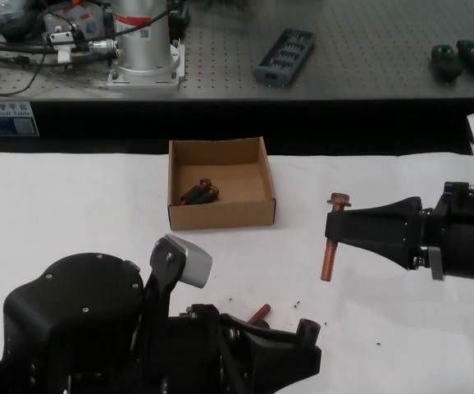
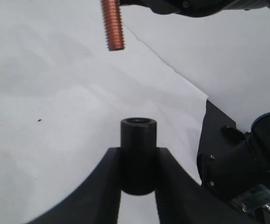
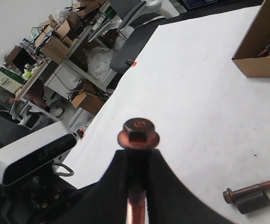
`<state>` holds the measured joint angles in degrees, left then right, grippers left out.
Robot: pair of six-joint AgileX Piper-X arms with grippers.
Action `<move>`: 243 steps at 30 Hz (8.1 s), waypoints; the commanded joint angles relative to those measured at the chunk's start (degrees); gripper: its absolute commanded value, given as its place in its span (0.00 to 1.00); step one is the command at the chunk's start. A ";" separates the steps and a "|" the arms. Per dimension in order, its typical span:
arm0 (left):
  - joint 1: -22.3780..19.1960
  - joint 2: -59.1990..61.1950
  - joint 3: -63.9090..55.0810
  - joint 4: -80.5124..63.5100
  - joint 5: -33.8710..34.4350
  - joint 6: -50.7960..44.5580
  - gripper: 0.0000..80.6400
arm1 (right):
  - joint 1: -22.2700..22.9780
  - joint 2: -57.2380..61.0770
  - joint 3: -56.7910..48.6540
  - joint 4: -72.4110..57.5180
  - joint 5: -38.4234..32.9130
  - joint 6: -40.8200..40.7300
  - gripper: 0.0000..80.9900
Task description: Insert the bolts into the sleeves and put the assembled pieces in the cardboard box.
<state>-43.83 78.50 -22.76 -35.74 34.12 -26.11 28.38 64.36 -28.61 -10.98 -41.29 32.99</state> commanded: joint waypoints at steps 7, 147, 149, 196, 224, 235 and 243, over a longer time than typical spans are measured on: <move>-0.17 -0.14 -0.37 -0.37 -1.95 0.77 0.12 | -0.24 -0.64 -0.16 3.19 -2.86 -3.75 0.05; 26.12 38.19 -59.66 37.66 -13.28 22.61 0.54 | -1.54 -10.83 -1.38 27.31 -4.70 -6.71 0.23; 26.12 36.48 -59.86 37.01 -10.02 22.35 0.49 | -1.54 -10.83 -1.38 27.38 -4.70 -6.71 0.23; 26.00 5.77 -59.84 71.48 -6.16 20.99 0.30 | -0.86 -9.93 -1.50 18.88 -1.64 -8.78 0.13; 26.16 -18.41 -53.75 87.22 -12.53 24.38 0.30 | -0.71 -6.27 -6.43 15.90 -5.44 -3.48 0.13; 26.16 -33.47 -18.42 62.06 -12.86 10.44 0.30 | 9.53 3.38 -9.62 26.97 6.91 -10.37 0.14; 26.16 -38.68 -13.05 57.89 -16.50 13.05 0.30 | 13.99 15.05 -18.46 29.94 20.28 -9.40 0.31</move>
<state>-17.76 41.41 -35.84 24.23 19.84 -14.83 42.13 78.74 -45.68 18.98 -23.11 23.52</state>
